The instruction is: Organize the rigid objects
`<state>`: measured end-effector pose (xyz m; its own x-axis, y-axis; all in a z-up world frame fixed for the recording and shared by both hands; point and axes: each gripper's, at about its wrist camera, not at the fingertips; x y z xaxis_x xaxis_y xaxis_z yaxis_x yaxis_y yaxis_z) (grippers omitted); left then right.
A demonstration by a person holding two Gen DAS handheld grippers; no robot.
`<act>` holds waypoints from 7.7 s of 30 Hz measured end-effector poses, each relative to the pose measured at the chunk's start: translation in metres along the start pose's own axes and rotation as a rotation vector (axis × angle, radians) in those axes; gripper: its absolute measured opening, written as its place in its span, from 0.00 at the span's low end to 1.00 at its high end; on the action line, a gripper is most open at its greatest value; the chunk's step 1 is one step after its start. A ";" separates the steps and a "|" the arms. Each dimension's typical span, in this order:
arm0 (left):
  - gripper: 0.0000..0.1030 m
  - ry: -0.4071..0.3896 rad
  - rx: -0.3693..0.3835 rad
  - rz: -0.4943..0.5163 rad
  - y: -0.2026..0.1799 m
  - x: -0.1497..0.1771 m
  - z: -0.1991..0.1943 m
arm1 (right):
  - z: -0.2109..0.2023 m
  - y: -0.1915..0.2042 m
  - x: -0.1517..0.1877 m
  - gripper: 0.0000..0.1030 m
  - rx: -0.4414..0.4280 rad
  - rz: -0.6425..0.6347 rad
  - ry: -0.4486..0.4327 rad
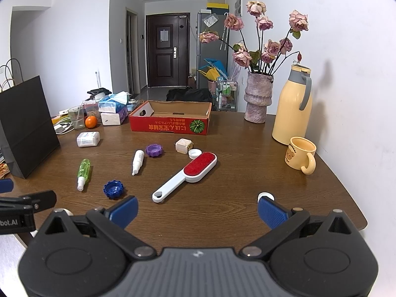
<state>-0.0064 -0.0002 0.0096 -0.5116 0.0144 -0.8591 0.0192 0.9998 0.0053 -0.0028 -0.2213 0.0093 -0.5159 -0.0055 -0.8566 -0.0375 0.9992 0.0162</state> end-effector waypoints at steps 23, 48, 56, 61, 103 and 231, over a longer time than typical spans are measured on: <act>1.00 0.001 0.000 -0.002 -0.001 0.000 0.000 | 0.000 0.000 0.001 1.00 0.000 0.000 0.000; 1.00 0.101 -0.046 -0.089 0.032 0.018 0.053 | 0.050 -0.028 0.019 1.00 0.023 0.070 0.017; 0.99 0.158 -0.069 -0.137 0.048 0.033 0.089 | 0.075 -0.040 0.034 1.00 0.011 0.101 0.024; 0.98 0.183 -0.090 -0.167 0.059 0.042 0.109 | 0.093 -0.049 0.043 1.00 0.009 0.141 0.033; 0.42 0.228 -0.109 -0.100 0.071 0.079 0.188 | 0.181 -0.074 0.076 1.00 0.090 0.132 0.013; 0.43 -0.067 -0.105 -0.222 0.051 -0.155 0.385 | 0.421 0.023 -0.145 0.38 -0.223 0.081 -0.171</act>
<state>0.4050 0.0429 -0.0542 -0.4352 -0.2031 -0.8771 -0.1788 0.9743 -0.1369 0.4315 -0.1809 -0.0837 -0.3739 0.0998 -0.9221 -0.1986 0.9625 0.1847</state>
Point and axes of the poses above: each gripper's, at about its wrist camera, not at the fingertips, and z roughly the way its jaws point, y to its left, x to its underside, and after that the axes turned 3 degrees about -y, right-handed
